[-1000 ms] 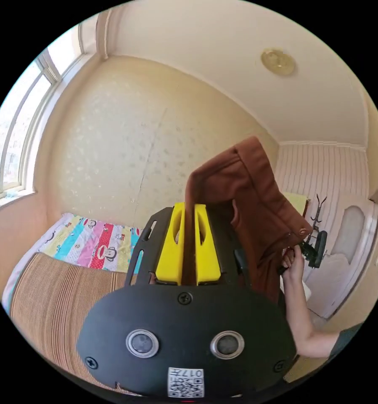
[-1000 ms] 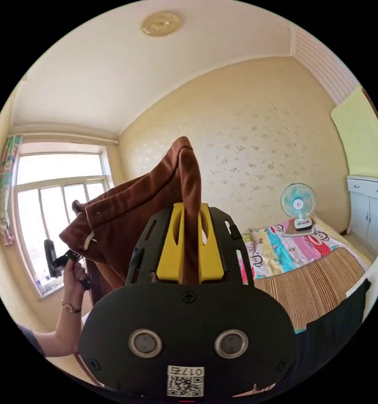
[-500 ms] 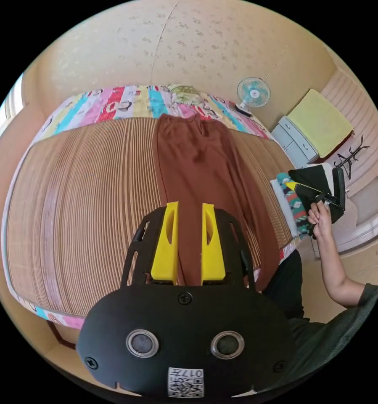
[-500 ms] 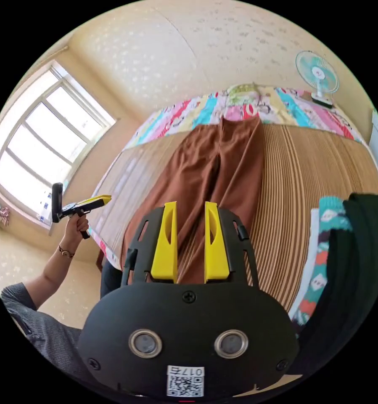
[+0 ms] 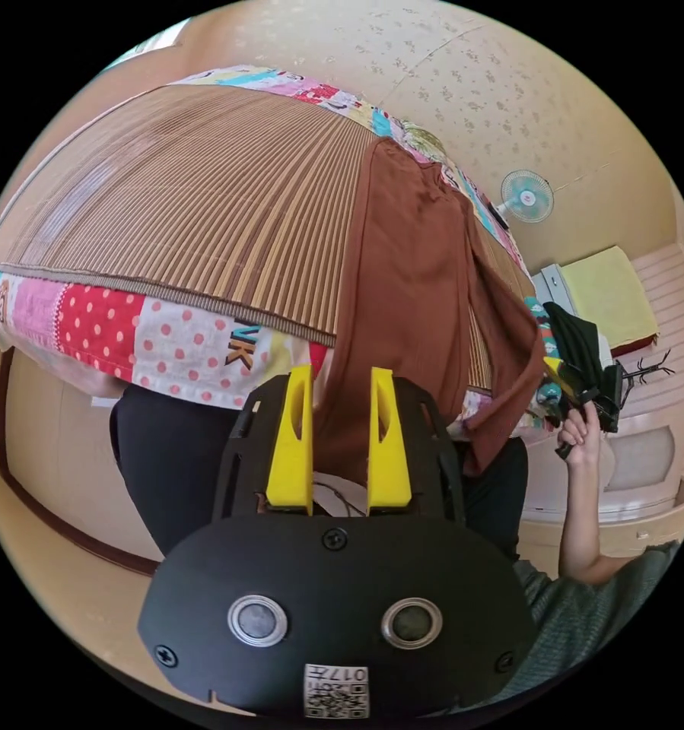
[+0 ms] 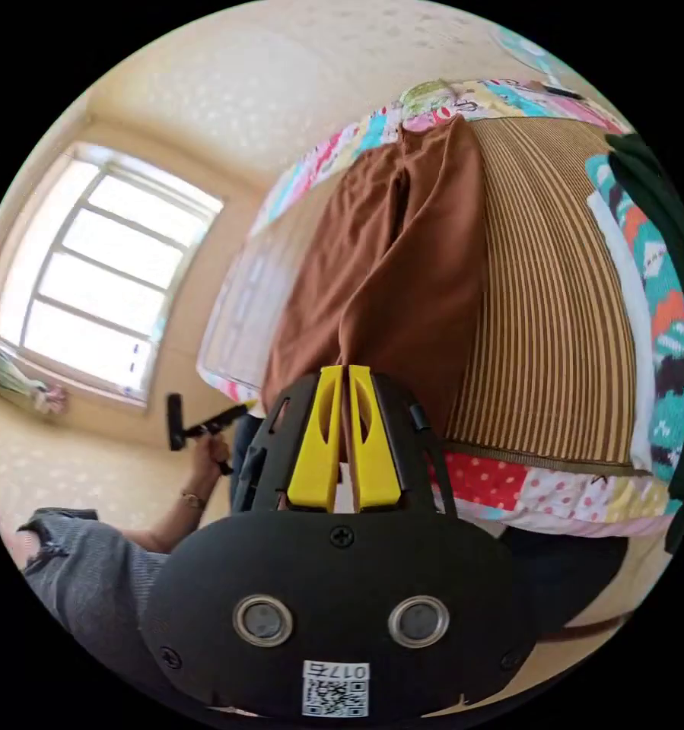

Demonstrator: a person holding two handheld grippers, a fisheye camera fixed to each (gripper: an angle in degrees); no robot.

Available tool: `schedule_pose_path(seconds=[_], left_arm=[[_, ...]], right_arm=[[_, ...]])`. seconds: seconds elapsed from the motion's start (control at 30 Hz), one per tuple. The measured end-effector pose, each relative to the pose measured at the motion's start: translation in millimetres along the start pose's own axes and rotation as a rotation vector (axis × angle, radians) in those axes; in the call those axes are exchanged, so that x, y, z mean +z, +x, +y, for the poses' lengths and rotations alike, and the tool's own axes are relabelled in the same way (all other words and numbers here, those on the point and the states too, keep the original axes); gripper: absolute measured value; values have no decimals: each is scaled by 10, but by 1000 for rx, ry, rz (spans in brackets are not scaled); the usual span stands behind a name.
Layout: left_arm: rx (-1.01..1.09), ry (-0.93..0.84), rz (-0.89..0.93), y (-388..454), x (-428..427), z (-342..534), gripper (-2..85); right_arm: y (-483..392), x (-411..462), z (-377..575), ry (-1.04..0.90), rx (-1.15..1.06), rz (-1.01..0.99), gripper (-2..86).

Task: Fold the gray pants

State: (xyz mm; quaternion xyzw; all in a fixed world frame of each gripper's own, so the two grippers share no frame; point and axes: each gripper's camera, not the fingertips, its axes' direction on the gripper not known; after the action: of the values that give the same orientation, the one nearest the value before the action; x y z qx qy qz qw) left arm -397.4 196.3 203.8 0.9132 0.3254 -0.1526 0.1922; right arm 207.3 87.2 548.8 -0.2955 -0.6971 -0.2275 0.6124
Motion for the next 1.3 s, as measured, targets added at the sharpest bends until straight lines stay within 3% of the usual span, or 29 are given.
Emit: schedule_pose_path(seconds=[0.07, 0.13, 0.2, 0.27, 0.4, 0.5, 0.6, 0.67, 0.8, 0.87, 0.97, 1.13, 1.23, 1.3], left_arm=[[-3, 34, 34, -197, -138, 100, 113], [12, 3, 48, -317, -145, 136, 116], [31, -50, 67, -409, -79, 146, 124], [52, -126, 67, -485, 67, 131, 135], [63, -223, -12, -472, 262, 51, 131], [16, -363, -56, -434, 411, -27, 63], [137, -371, 169, -275, 249, -25, 9], [340, -285, 460, -90, -187, 78, 0], [333, -185, 597, -494, -623, 224, -3], [113, -239, 393, -1042, -565, 325, -2], [-14, -354, 54, -1337, -453, 535, 7], [14, -249, -33, -1148, -596, 799, 51], [101, -194, -2, -826, -614, 849, 60], [152, -191, 19, -594, -594, 843, 62]], right_arm=[[254, -479, 191, 161, 25, -105, 15], [420, -792, 430, 238, 18, -33, 10], [540, -911, 689, 159, 87, 284, 5], [625, -898, 864, 89, 120, 430, 4], [858, -1032, 1193, 119, 185, 360, 3], [1022, -1151, 1247, 167, 245, 286, 4], [1094, -1159, 1167, 119, 226, 236, 6], [1080, -1156, 1128, 91, 184, 237, 8], [1180, -1145, 1145, 80, 180, 254, 27], [1281, -1118, 1172, 81, 216, 235, 43], [1347, -1061, 1224, 97, 244, 223, 77], [1232, -835, 1251, 60, 229, 360, 121], [1255, -500, 1244, -73, 220, 420, 146], [1292, -317, 1276, -153, 230, 501, 117]])
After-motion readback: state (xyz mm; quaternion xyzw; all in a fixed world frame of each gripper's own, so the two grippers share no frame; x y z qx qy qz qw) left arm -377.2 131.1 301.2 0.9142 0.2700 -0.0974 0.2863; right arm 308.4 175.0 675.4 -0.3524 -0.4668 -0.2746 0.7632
